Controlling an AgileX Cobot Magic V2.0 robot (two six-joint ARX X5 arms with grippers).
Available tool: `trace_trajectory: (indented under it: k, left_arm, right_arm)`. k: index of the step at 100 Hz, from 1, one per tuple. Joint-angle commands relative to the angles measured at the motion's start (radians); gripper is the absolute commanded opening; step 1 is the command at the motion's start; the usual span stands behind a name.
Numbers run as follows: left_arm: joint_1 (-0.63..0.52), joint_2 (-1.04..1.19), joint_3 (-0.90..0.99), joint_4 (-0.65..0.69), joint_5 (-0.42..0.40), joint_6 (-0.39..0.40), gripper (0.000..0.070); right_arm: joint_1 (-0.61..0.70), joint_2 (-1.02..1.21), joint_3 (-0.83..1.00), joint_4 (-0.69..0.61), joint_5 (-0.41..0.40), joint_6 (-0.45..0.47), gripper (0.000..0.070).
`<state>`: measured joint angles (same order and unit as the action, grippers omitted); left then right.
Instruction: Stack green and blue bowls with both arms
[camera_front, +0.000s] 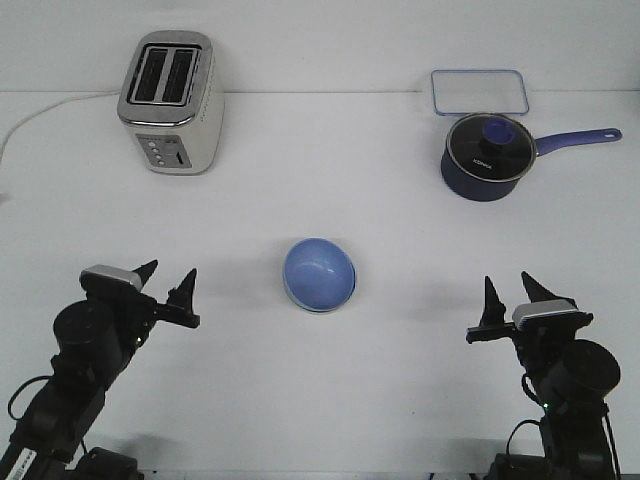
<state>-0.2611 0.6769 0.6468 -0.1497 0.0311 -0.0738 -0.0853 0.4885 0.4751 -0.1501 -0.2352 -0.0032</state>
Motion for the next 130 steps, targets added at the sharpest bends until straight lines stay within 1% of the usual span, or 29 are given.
trace_trajectory:
  k: [1, 5, 8, 19, 60, 68, 71, 75, 79, 83, 88, 92, 94, 96, 97, 100, 130]
  left_arm:
    - [-0.002, -0.033, -0.035, 0.017, -0.003, -0.021, 0.0608]
    - [-0.002, -0.056, -0.061, 0.016, -0.006, -0.026, 0.0675]
    - [-0.002, -0.071, -0.076, 0.011, -0.006, -0.026, 0.0700]
    - [-0.002, -0.097, -0.104, 0.011, -0.009, -0.045, 0.0700]
    - [-0.002, -0.098, -0.104, 0.031, -0.009, -0.045, 0.0700]
    - [-0.002, -0.098, -0.104, 0.031, -0.009, -0.044, 0.0688]
    - [-0.002, -0.098, -0.104, 0.031, -0.009, -0.043, 0.0654]
    - [-0.002, -0.098, -0.104, 0.031, -0.009, -0.043, 0.0587]
    - [-0.002, -0.098, -0.104, 0.031, -0.009, -0.043, 0.0499]
    - [-0.002, -0.098, -0.104, 0.031, -0.009, -0.044, 0.0387]
    - [-0.002, -0.098, -0.104, 0.031, -0.009, -0.044, 0.0232]
    - [-0.002, -0.098, -0.104, 0.031, -0.009, -0.044, 0.0115]
    - [-0.002, -0.098, -0.104, 0.031, -0.009, -0.044, 0.0062]
    - [-0.002, -0.098, -0.104, 0.031, -0.009, -0.044, 0.0014]
    - [-0.002, -0.098, -0.104, 0.031, -0.009, -0.044, 0.0000]
    - [-0.002, -0.098, -0.104, 0.031, -0.009, -0.044, 0.0007]
    - [-0.002, -0.098, -0.104, 0.031, -0.009, -0.044, 0.0009]
  right_arm:
    - [0.001, 0.003, 0.000, 0.008, 0.000, 0.006, 0.0398]
    - [0.001, 0.003, 0.000, 0.008, 0.000, 0.006, 0.0398]
    - [0.001, 0.003, 0.000, 0.008, 0.000, 0.006, 0.0398]
    - [0.001, 0.003, 0.000, 0.008, 0.000, 0.006, 0.0398]
    - [0.001, 0.003, 0.000, 0.008, 0.000, 0.006, 0.0398]
    - [0.001, 0.003, 0.000, 0.008, 0.000, 0.006, 0.0397]
    - [0.001, 0.003, 0.000, 0.008, 0.000, 0.006, 0.0397]
    - [0.001, 0.003, 0.000, 0.008, 0.000, 0.006, 0.0396]
    - [0.001, 0.003, 0.000, 0.008, 0.000, 0.006, 0.0395]
    - [0.001, 0.003, 0.000, 0.008, 0.000, 0.006, 0.0369]
    - [0.001, 0.003, 0.000, 0.008, 0.000, 0.006, 0.0284]
    - [0.001, 0.003, 0.000, 0.008, 0.000, 0.006, 0.0186]
    - [0.001, 0.003, 0.000, 0.008, 0.000, 0.006, 0.0118]
    - [0.001, 0.003, 0.000, 0.008, 0.000, 0.006, 0.0081]
    - [0.001, 0.003, 0.000, 0.008, 0.000, 0.006, 0.0046]
    - [0.001, 0.003, 0.000, 0.008, 0.000, 0.006, 0.0000]
    - [0.001, 0.003, 0.000, 0.017, 0.000, 0.006, 0.0000]
